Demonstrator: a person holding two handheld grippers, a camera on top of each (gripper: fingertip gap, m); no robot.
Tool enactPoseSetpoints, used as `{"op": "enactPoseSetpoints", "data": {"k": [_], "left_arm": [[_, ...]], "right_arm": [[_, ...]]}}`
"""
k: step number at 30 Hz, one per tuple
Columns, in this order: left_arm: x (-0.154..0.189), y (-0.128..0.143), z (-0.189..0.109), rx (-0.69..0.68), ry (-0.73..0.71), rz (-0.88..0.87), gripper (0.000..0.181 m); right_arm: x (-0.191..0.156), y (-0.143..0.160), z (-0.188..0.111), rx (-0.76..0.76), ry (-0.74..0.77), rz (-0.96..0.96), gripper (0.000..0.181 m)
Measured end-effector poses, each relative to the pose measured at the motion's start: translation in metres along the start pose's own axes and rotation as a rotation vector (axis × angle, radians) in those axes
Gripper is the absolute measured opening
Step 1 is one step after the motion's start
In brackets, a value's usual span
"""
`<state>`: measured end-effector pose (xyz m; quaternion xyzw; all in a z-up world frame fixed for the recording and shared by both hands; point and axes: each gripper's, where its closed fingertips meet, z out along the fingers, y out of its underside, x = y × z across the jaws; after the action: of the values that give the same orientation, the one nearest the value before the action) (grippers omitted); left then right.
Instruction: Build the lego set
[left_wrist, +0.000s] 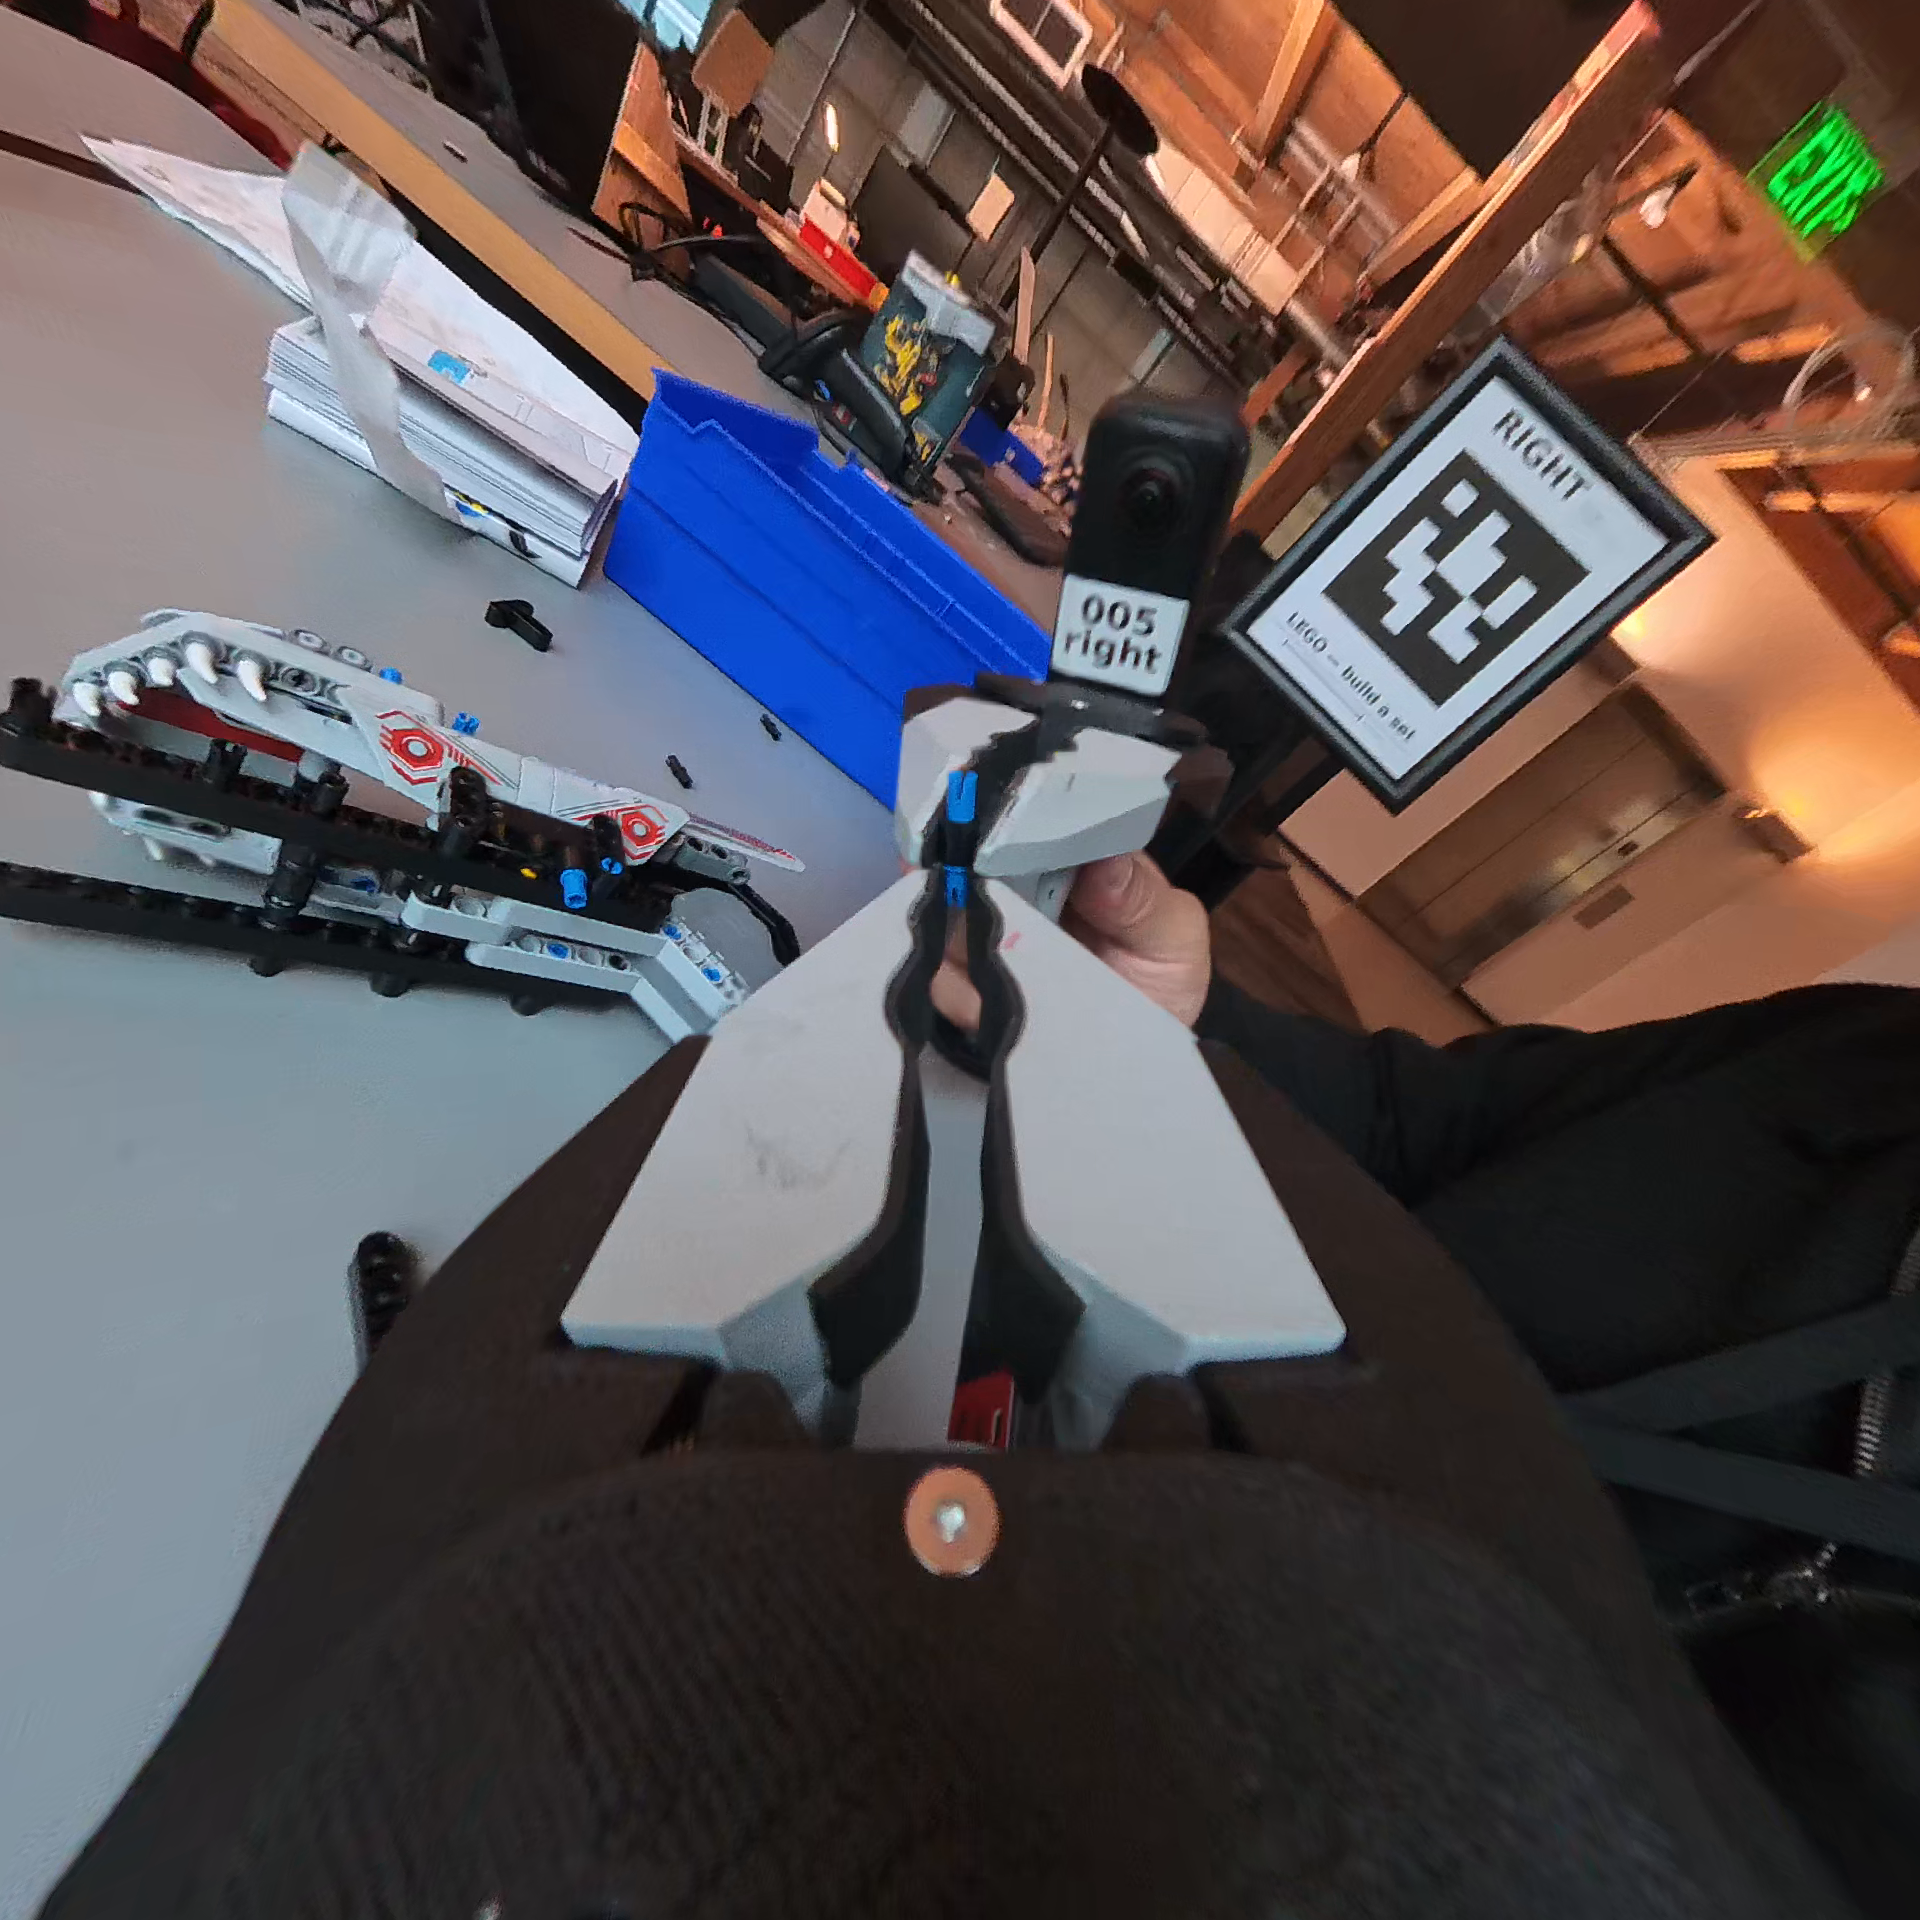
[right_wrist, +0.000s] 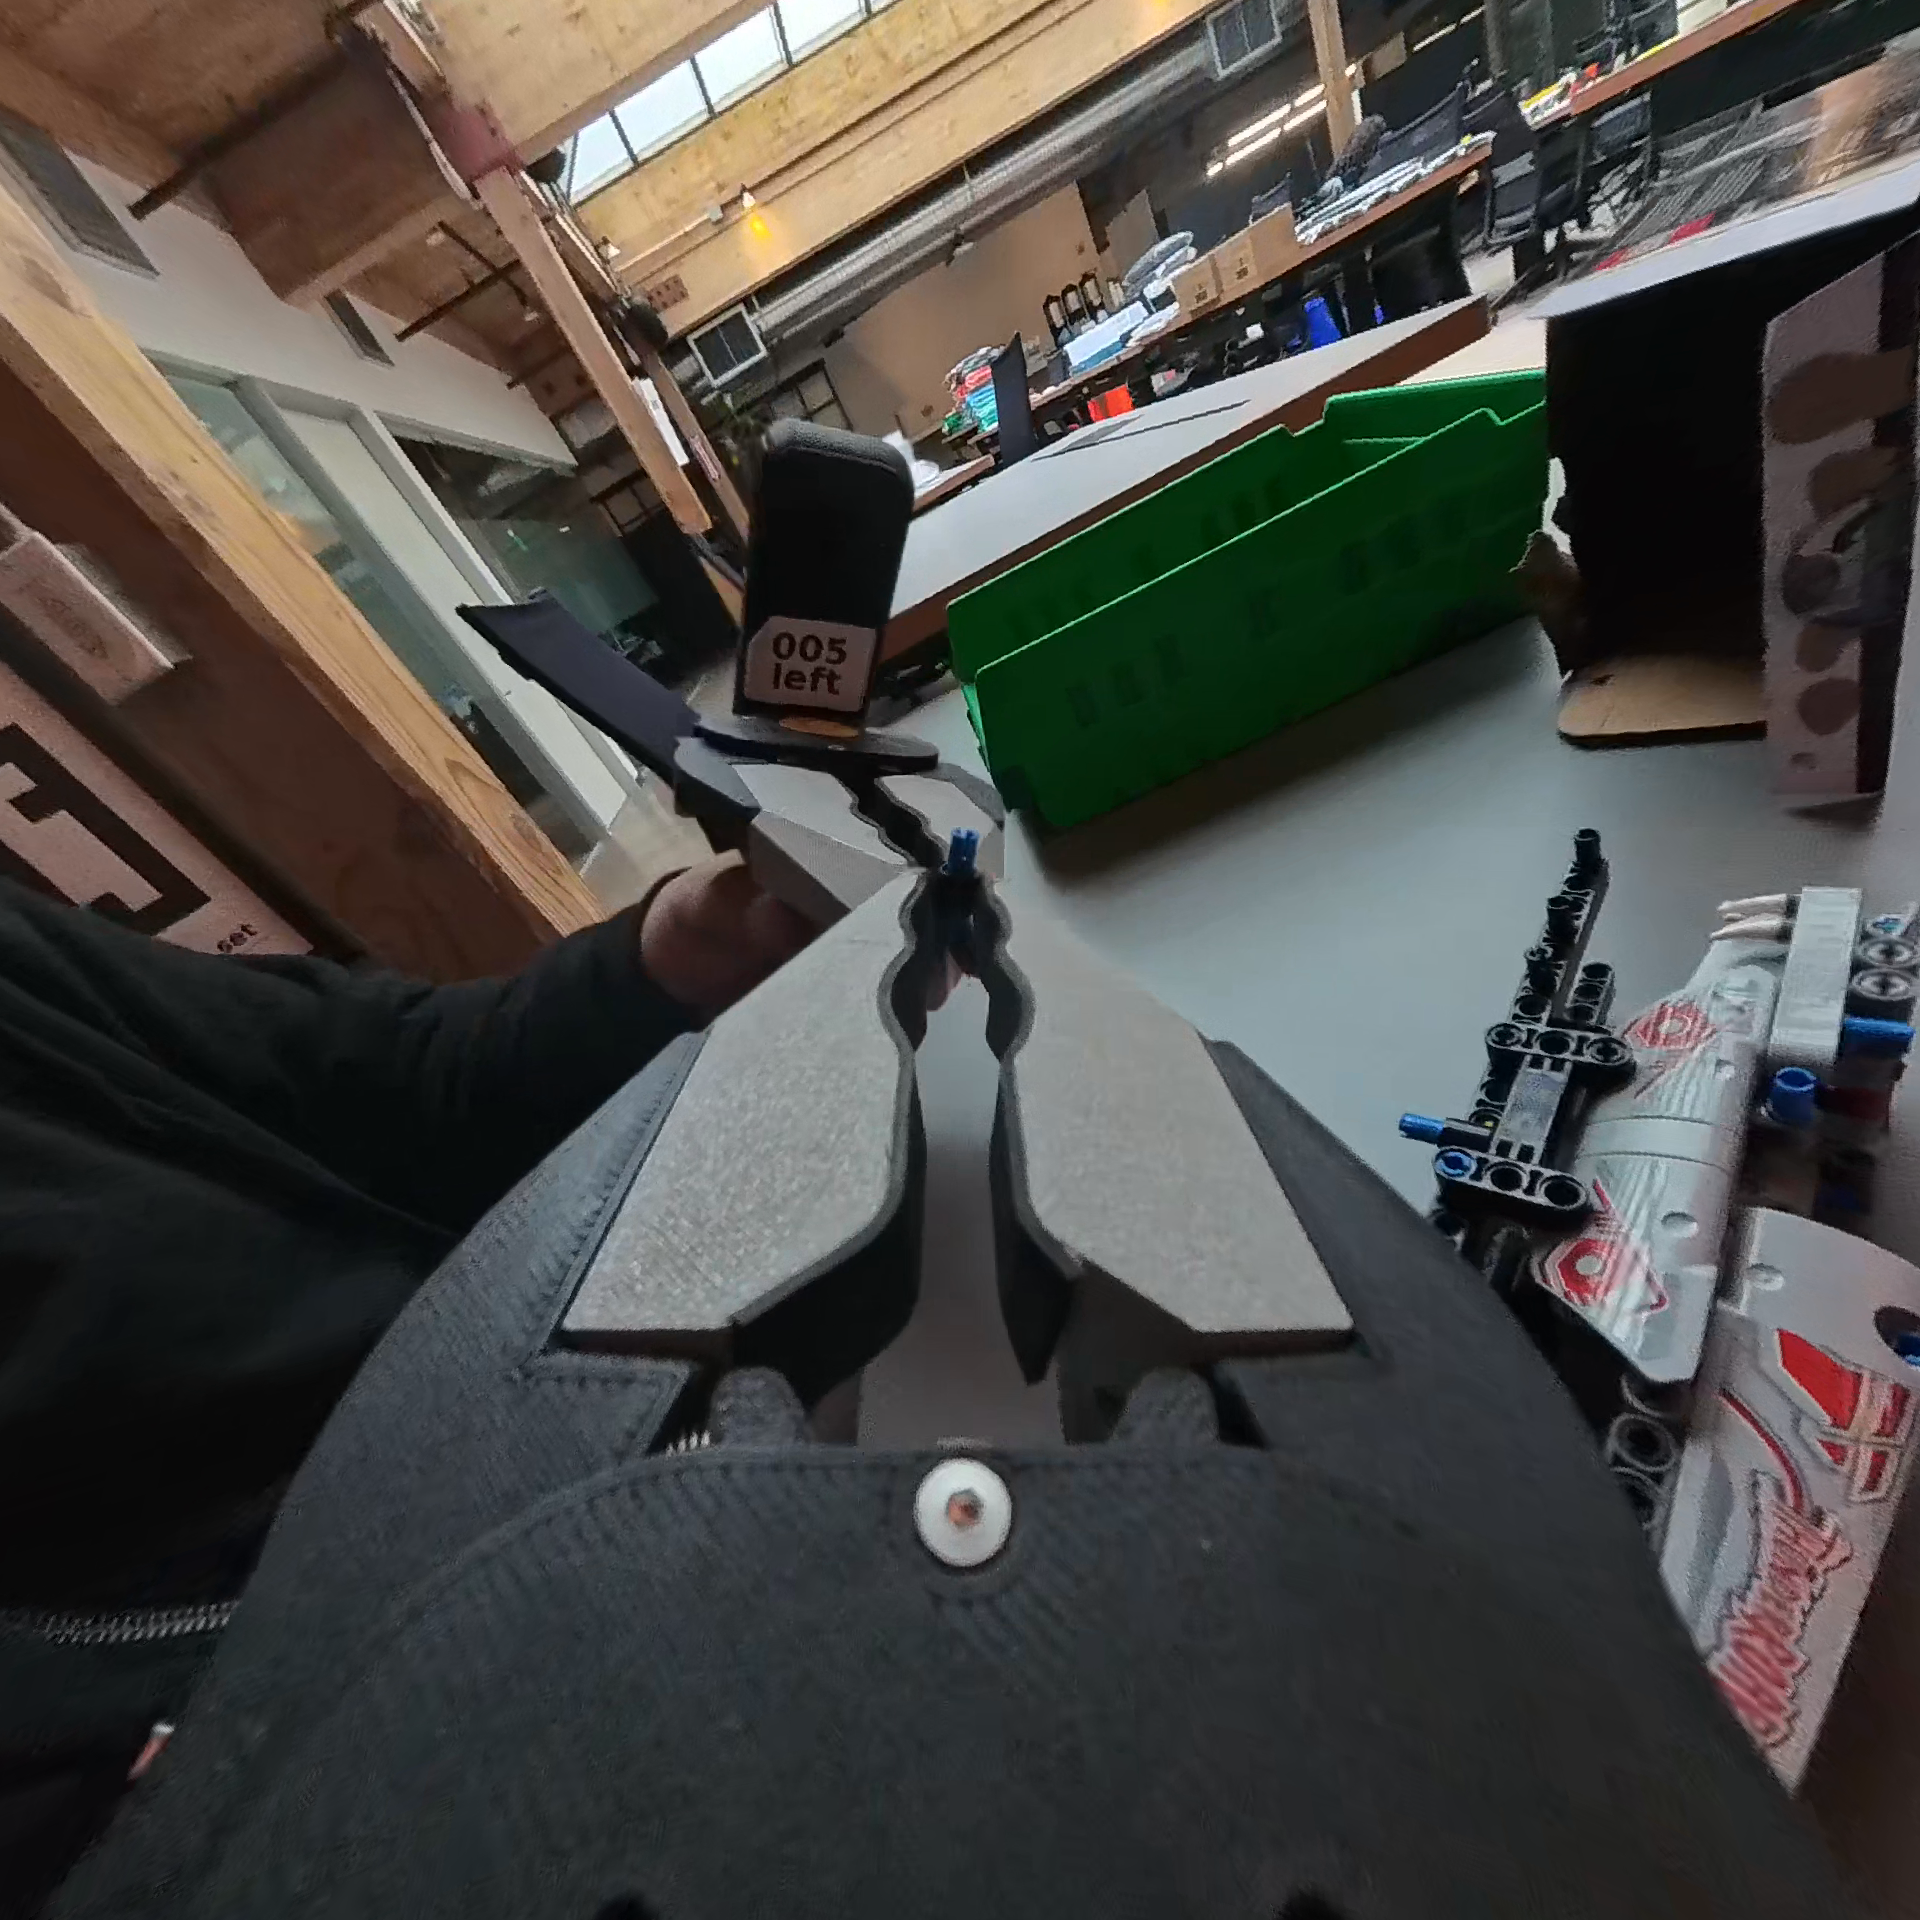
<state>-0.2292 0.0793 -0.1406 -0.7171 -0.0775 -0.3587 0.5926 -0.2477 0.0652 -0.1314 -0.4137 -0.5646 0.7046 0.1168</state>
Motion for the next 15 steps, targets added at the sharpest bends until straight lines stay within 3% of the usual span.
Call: {"op": "enactPoseSetpoints", "data": {"k": [5, 6, 8, 11, 15], "left_arm": [[-0.010, 0.007, 0.003, 0.007, -0.005, -0.039, 0.001], [-0.016, 0.022, 0.007, -0.074, -0.043, -0.035, 0.002], [-0.021, 0.040, 0.013, -0.085, -0.047, -0.051, 0.002], [-0.019, 0.042, 0.017, -0.081, -0.017, -0.067, 0.002], [-0.008, 0.028, 0.017, -0.059, -0.024, 0.023, 0.003]], "right_arm": [[0.012, -0.007, -0.002, 0.100, 0.024, 0.076, 0.003], [0.013, -0.023, -0.011, 0.193, 0.027, 0.086, 0.003], [0.016, -0.060, -0.035, 0.296, 0.027, 0.065, 0.002], [0.011, -0.078, -0.050, 0.235, 0.053, -0.005, 0.002], [0.005, -0.047, -0.046, -0.011, 0.079, -0.106, 0.003]]}}
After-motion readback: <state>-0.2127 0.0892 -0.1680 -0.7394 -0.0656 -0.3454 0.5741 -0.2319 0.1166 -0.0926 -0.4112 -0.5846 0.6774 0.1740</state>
